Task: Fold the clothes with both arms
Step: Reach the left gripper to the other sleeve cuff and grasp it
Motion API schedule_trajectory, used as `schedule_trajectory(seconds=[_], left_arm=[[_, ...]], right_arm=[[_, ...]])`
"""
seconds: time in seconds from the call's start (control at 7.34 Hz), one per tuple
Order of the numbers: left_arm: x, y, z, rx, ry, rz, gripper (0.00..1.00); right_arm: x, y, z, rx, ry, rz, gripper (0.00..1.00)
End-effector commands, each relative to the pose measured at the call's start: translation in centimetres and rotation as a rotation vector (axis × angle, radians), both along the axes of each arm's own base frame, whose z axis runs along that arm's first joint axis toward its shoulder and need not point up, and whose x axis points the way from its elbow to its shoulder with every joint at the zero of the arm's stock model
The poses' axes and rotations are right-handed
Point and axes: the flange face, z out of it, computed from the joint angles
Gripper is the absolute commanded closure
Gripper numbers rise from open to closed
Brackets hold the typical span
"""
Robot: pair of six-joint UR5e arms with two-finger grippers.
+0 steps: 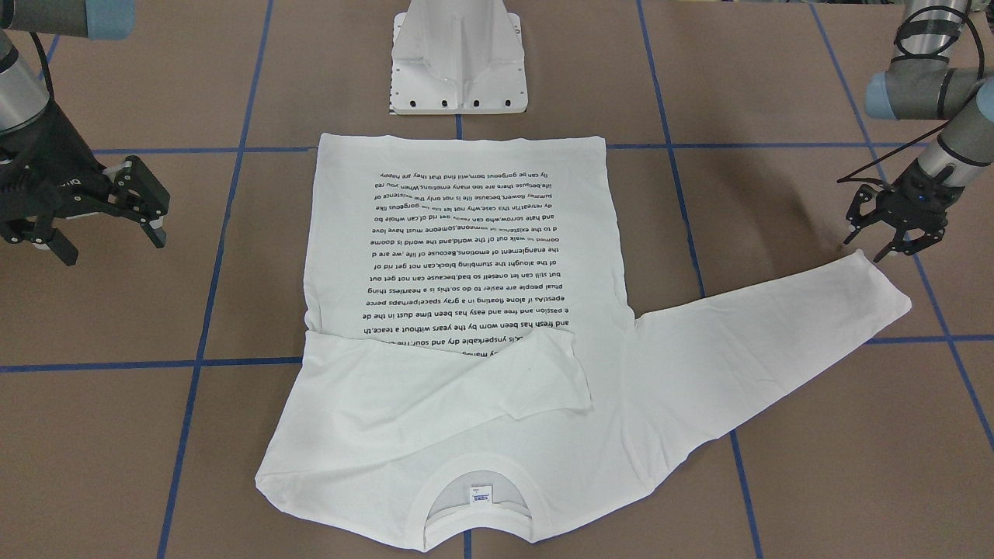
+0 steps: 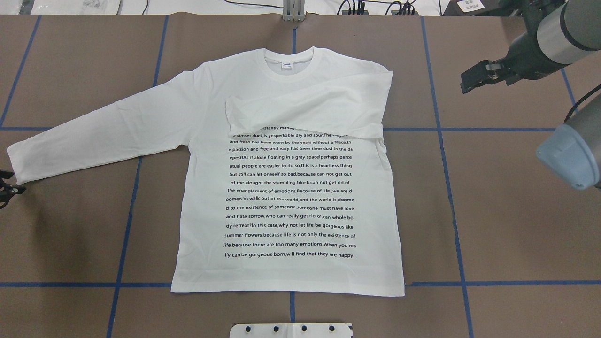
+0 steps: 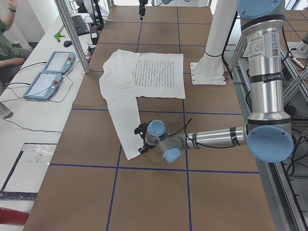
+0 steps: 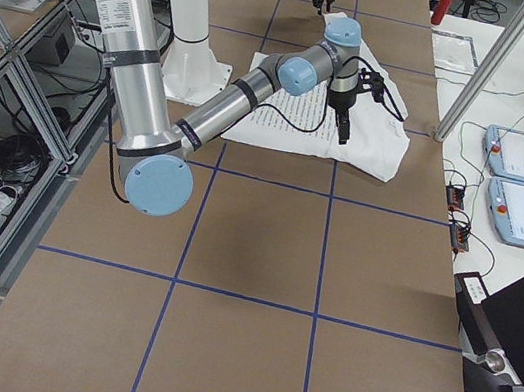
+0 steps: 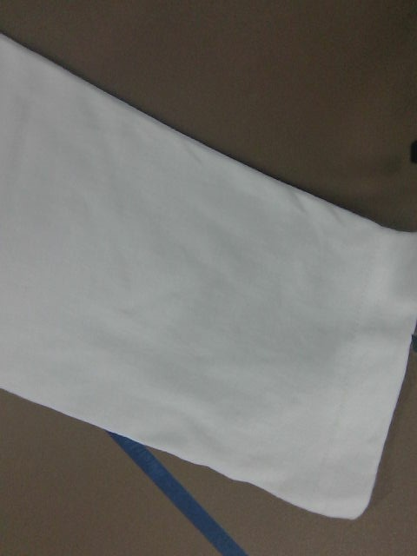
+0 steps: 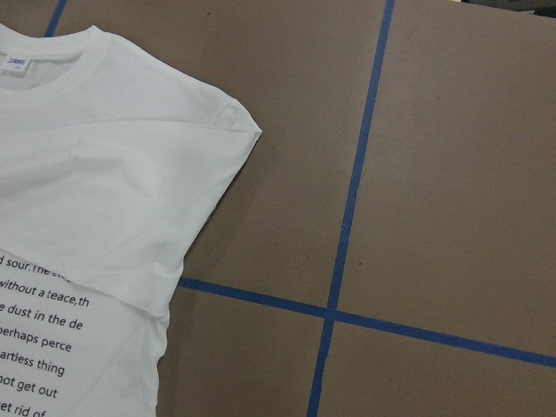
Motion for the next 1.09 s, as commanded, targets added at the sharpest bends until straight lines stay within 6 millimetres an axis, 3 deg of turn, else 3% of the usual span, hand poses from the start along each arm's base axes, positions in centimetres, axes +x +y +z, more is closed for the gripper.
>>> schedule_trajectory(seconds=[0.0, 0.55, 0.68, 0.82, 0.95], left_arm=[[0.3, -0.2, -0.1, 0.004, -0.001, 0.002, 0.41], [1.6, -2.3, 0.2, 0.006, -0.003, 0.001, 0.41], [1.6, -2.3, 0.3, 0.009, -0.008, -0.004, 0.45], [1.6, -2.4, 0.2, 0.011, -0.008, -0.005, 0.67], [1.6, -2.3, -0.1, 0.017, -0.003, -0.004, 1.0]], right_arm=[[0.0, 0.0, 0.1, -0.002, 0.0, 0.001, 0.0], [0.0, 0.0, 0.2, -0.006, 0.0, 0.003, 0.0], [0.0, 0.0, 0.2, -0.006, 0.0, 0.003, 0.0], [0.0, 0.0, 0.2, -0.006, 0.0, 0.003, 0.0], [0.0, 0.0, 0.1, -0.005, -0.001, 0.003, 0.0]])
